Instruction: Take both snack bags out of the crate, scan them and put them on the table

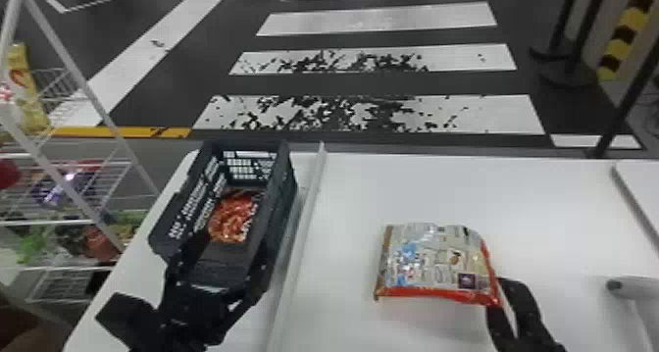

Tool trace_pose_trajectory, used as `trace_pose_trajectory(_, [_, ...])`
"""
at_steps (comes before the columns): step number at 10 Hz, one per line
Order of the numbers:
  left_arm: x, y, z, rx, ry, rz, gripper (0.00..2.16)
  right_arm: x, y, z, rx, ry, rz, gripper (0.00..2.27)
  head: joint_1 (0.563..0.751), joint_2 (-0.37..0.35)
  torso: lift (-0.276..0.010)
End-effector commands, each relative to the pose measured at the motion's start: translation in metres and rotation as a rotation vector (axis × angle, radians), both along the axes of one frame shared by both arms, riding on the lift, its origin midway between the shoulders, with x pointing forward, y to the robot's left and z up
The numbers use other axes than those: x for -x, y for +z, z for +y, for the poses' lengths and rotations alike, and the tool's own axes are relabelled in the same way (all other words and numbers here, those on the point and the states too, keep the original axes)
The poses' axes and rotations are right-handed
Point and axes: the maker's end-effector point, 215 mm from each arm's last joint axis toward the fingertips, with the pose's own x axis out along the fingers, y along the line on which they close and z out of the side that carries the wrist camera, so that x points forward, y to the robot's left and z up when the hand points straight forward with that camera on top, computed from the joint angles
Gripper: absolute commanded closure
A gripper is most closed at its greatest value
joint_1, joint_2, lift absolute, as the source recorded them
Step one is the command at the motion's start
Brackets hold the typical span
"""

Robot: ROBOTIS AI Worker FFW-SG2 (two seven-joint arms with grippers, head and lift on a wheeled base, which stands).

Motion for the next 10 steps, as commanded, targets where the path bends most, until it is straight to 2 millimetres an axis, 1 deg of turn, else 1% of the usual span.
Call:
trace_pose_trajectory(1, [0.0, 0.0, 0.0, 0.0, 0.0, 0.0, 0.09, -0.01, 0.014, -0.03, 0.015, -0.078, -0.019, 0.04, 0.695, 0.175, -0.092])
trace_pose_trajectory(2, [0.0, 0.001, -0.001, 0.0, -0.002, -0.001, 0.09, -0.018, 0.022, -0.051, 0.012, -0.134, -0.032, 0.05, 0.695, 0.156, -0.092])
trace_pose_trajectory(3, [0.0, 0.002, -0.002, 0.001, -0.004, -0.002, 0.09, -0.027, 0.03, -0.075, -0.019, -0.206, -0.036, 0.05, 0.695, 0.122, -0.092])
trace_pose_trajectory(4, [0.0, 0.002, -0.003, 0.001, -0.004, -0.004, 0.09, -0.032, 0.033, -0.095, -0.063, -0.263, -0.028, 0.05, 0.695, 0.083, -0.092])
trace_pose_trajectory(5, [0.0, 0.002, -0.003, 0.002, -0.003, -0.004, 0.09, -0.038, 0.041, -0.106, -0.122, -0.298, -0.025, 0.07, 0.695, 0.063, -0.092])
trace_pose_trajectory(6, [0.0, 0.002, -0.003, 0.003, -0.002, -0.004, 0.09, -0.042, 0.045, -0.112, -0.194, -0.32, -0.02, 0.09, 0.695, 0.031, -0.092])
trace_pose_trajectory(7, [0.0, 0.001, -0.003, 0.003, -0.005, -0.001, 0.09, -0.045, 0.045, -0.104, -0.294, -0.317, 0.016, 0.22, 0.695, 0.013, -0.092])
trace_pose_trajectory(8, [0.0, 0.001, -0.003, 0.004, -0.004, -0.001, 0.09, -0.047, 0.044, -0.09, -0.415, -0.303, 0.06, 0.4, 0.695, 0.009, -0.092])
trace_pose_trajectory(9, [0.0, 0.001, -0.003, 0.006, -0.003, -0.001, 0.09, -0.051, 0.047, -0.074, -0.532, -0.28, 0.089, 0.59, 0.695, 0.015, -0.092])
trace_pose_trajectory(10, [0.001, 0.0, -0.003, 0.006, -0.003, 0.001, 0.09, -0.054, 0.052, -0.067, -0.662, -0.285, 0.113, 0.97, 0.695, 0.032, -0.092])
